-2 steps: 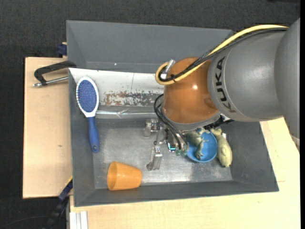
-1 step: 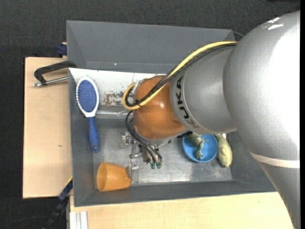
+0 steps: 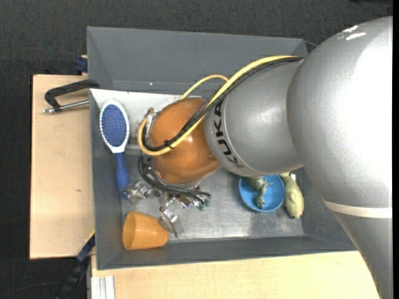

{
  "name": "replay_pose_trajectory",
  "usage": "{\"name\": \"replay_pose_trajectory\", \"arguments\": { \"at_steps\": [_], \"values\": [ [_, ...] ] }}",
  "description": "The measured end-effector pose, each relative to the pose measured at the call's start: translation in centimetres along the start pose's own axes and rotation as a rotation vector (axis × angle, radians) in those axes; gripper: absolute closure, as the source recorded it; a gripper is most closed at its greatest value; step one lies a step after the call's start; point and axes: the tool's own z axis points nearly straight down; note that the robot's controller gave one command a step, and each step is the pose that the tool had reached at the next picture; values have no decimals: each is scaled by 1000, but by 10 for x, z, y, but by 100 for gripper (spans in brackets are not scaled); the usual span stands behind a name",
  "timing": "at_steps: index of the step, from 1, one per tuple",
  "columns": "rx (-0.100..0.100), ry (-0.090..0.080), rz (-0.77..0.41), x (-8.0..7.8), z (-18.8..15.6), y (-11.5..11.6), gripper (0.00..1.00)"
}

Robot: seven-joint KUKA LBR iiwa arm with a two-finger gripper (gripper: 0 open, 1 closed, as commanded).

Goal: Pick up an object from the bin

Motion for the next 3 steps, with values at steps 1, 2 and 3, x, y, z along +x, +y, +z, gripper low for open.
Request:
{"name": "replay_pose_trajectory", "arguments": {
  "at_steps": [1,2,3],
  "values": [
    [2,-4,4,-1,0,-2,100],
    [0,-14,1,-4,-2,0,0],
    [-3,-8,-100,-4,-10,11,0]
  ]
}}
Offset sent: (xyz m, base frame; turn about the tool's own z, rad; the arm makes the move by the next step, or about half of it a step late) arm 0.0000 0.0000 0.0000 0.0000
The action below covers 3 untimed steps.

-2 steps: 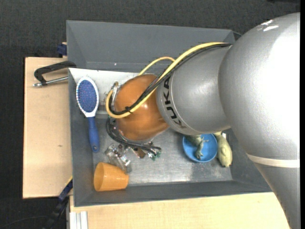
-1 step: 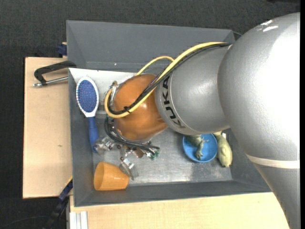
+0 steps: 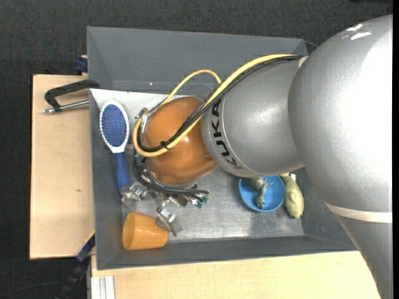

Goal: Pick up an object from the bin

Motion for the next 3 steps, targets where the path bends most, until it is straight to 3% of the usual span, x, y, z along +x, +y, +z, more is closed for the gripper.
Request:
{"name": "replay_pose_trajectory", "arguments": {
  "at_steps": [1,2,3],
  "values": [
    [8,14,22,-1,20,-1,0],
    [-4,0,-45,-15,-18,-22,0],
    [-4,3,-566,-8,8,4,0]
  ]
}}
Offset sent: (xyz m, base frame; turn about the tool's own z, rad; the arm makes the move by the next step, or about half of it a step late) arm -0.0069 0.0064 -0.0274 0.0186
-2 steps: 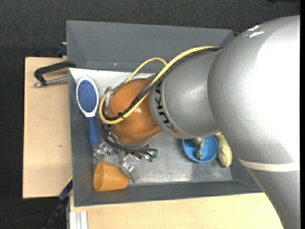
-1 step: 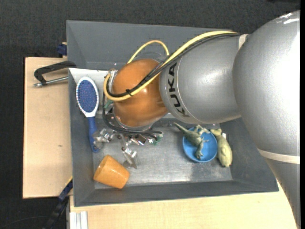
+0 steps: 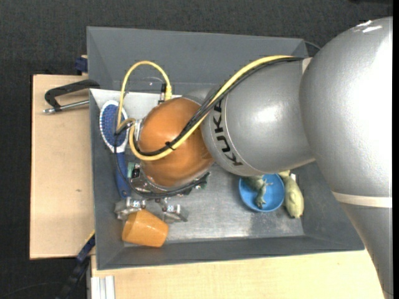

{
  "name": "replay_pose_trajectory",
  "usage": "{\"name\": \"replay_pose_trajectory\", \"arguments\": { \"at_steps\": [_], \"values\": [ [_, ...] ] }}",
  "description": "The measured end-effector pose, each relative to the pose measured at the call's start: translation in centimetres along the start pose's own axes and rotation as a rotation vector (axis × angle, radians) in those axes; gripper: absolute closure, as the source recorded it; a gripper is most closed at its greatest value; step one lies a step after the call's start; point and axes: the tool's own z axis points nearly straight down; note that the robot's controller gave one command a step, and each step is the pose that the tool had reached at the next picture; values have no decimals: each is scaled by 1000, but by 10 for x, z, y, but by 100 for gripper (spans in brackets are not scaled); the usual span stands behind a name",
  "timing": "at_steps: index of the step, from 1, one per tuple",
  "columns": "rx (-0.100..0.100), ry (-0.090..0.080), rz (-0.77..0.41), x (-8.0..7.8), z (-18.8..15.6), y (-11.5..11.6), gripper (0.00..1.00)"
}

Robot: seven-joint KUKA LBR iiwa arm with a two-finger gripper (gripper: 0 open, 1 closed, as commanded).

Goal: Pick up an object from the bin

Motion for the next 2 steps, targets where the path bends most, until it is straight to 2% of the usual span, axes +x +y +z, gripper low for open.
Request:
{"name": "replay_pose_trajectory", "arguments": {
  "at_steps": [1,2],
  "values": [
    [12,-1,5,1,-4,-5,100],
    [4,-6,35,5,-183,-26,100]
  ]
}}
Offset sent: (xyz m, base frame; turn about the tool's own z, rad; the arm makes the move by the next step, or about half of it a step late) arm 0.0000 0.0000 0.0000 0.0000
